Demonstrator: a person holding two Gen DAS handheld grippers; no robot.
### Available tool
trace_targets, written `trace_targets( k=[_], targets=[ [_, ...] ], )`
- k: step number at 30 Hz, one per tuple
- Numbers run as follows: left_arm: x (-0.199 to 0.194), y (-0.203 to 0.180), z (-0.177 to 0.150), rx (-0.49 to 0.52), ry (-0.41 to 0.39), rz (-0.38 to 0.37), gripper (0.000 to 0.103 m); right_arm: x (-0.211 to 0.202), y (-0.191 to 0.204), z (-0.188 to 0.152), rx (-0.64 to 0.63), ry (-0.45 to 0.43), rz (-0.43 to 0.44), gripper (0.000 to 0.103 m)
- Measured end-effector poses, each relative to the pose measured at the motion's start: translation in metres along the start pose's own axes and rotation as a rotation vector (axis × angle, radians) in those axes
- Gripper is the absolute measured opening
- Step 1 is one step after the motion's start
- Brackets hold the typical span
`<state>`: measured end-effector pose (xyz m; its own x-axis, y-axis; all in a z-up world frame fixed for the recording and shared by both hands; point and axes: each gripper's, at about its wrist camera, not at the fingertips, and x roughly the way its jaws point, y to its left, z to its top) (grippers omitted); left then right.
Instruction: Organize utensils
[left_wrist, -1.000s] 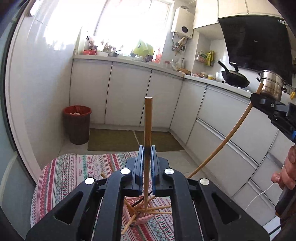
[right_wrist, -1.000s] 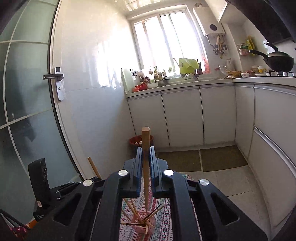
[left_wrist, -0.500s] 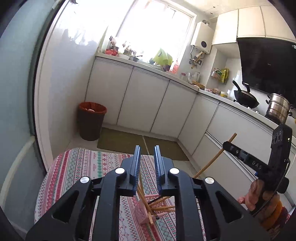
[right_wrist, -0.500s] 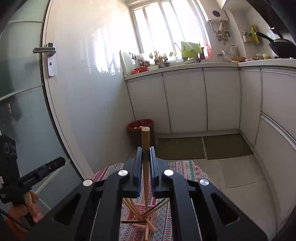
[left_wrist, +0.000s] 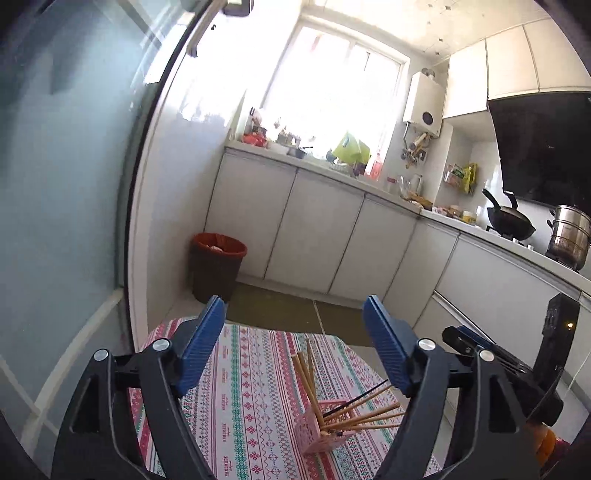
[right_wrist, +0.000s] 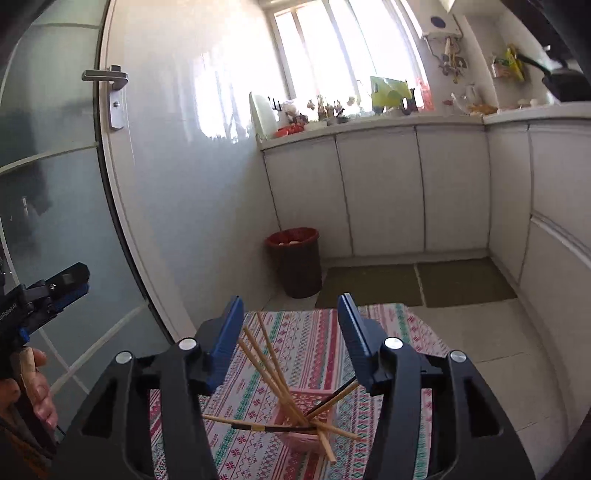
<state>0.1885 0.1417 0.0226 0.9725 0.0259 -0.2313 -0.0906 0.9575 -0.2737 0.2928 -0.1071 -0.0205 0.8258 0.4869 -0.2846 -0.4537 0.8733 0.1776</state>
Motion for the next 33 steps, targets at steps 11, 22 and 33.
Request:
trace_targets(
  k=[11, 22, 33],
  targets=[
    [-0.061, -0.070, -0.011, 0.133, 0.035, 0.201, 0.096, -0.143, 0.048, -0.003, -0.130, -0.128, -0.433, 0.097],
    [-0.114, -0.105, -0.032, 0.185, 0.047, 0.152, 0.096, -0.200, 0.035, -0.027, 0.055, 0.019, -0.511, 0.097],
    [-0.116, -0.108, -0.037, 0.195, 0.075, 0.139, 0.096, -0.210, 0.039, -0.031, 0.052, 0.031, -0.510, 0.097]
  ],
)
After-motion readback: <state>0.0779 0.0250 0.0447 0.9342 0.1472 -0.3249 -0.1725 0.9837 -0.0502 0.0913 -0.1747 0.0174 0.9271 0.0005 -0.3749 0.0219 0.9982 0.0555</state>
